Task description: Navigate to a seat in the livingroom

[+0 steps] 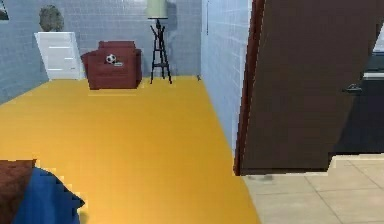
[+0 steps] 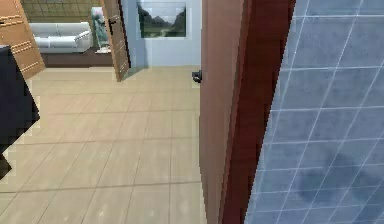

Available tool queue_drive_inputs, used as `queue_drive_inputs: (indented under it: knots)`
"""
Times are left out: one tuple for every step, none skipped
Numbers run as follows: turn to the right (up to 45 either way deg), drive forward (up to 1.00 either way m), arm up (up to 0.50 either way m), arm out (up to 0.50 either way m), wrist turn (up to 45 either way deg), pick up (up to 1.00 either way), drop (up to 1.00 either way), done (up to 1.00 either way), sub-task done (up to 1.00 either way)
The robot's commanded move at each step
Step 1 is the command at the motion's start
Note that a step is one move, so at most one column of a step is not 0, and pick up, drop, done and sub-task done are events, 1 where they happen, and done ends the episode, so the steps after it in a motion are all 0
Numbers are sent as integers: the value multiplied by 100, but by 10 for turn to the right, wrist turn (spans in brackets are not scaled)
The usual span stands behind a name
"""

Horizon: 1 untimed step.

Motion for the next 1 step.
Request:
queue_drive_inputs:
  knots:
    - [-210, 0, 0, 0, 0, 0, 0, 0, 0]
